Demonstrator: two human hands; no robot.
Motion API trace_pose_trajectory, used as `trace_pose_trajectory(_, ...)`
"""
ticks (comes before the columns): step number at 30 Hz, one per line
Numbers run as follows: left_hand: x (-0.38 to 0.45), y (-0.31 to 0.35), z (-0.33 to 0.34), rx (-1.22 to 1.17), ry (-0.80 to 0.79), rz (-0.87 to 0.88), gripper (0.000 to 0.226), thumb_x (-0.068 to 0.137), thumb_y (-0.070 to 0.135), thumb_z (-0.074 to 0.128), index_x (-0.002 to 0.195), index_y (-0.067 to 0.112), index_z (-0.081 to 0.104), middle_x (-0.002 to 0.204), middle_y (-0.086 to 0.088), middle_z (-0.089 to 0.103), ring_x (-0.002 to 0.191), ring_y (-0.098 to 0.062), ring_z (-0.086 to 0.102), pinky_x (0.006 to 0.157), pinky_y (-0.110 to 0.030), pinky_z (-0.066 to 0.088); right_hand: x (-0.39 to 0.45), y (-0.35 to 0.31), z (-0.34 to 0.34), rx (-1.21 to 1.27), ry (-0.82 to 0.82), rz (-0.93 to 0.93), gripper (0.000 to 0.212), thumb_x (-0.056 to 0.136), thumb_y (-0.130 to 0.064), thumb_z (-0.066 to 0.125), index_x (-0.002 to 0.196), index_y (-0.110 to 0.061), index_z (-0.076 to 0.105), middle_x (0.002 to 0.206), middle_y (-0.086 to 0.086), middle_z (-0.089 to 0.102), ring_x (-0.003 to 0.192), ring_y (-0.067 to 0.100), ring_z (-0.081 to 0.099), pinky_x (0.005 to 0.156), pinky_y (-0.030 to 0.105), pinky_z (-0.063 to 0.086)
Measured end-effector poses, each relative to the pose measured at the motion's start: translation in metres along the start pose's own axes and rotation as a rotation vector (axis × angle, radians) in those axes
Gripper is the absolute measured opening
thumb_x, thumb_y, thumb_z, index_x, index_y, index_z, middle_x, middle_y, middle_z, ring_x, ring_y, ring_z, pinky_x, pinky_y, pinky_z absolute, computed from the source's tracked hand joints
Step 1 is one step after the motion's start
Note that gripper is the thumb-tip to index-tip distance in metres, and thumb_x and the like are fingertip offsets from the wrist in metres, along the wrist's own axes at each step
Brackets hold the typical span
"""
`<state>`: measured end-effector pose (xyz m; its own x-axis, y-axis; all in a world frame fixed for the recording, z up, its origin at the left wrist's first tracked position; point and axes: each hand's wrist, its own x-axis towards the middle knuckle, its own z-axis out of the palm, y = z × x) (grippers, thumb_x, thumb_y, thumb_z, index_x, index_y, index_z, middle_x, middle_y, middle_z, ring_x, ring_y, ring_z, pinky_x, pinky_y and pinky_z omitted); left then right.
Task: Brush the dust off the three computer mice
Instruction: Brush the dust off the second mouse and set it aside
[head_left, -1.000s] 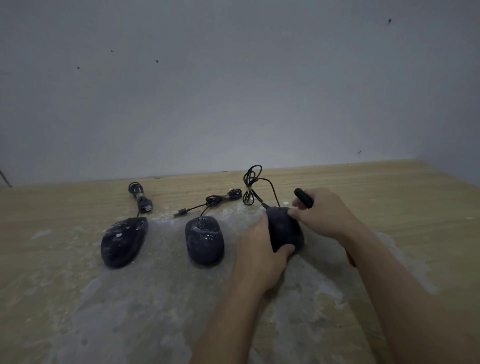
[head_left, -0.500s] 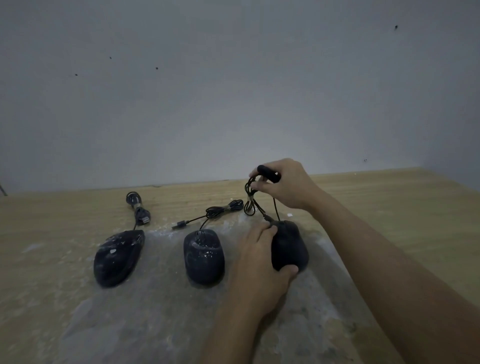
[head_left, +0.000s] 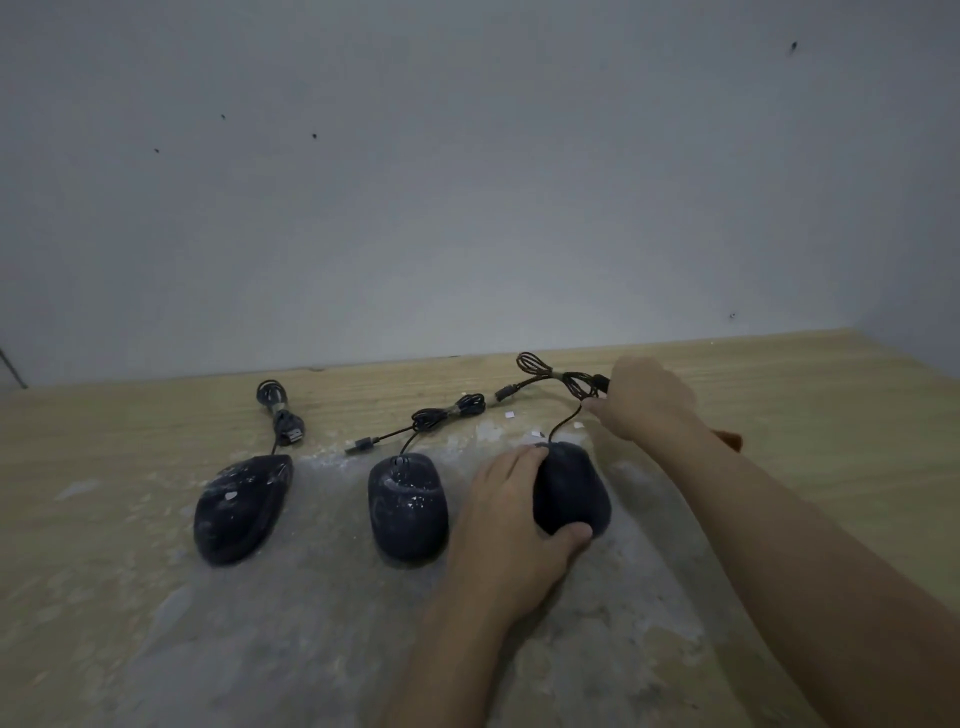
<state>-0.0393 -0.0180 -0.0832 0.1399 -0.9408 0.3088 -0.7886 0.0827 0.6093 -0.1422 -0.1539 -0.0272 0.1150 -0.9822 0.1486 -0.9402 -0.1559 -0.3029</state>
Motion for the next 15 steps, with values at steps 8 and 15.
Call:
trace_pose_trajectory(8, -0.001, 0.003, -0.040, -0.125, 0.047, -0.100, 0.073, 0.077, 0.035, 0.071, 0.140, 0.027, 0.034, 0.145, 0.006, 0.037, 0.132, -0.012, 0.034, 0.110, -0.033, 0.031, -0.029, -0.009, -0.013, 0.195, -0.047, -0.038, 0.022, 0.080, -0.020, 0.059, 0.094, -0.004, 0.058, 0.086, 0.012, 0.051, 0.078, 0.031, 0.050, 0.064, 0.030, 0.039)
trace_pose_trajectory(15, -0.035, -0.029, -0.098, -0.094, 0.041, -0.170, 0.066, 0.077, 0.027, 0.072, 0.135, 0.020, 0.041, 0.134, 0.003, 0.048, 0.122, -0.013, 0.046, 0.104, -0.030, 0.038, -0.077, -0.057, -0.007, 0.810, -0.338, -0.019, 0.017, 0.086, -0.002, 0.049, 0.095, 0.008, 0.059, 0.074, 0.017, 0.063, 0.054, 0.021, 0.058, 0.044, 0.025, 0.049)
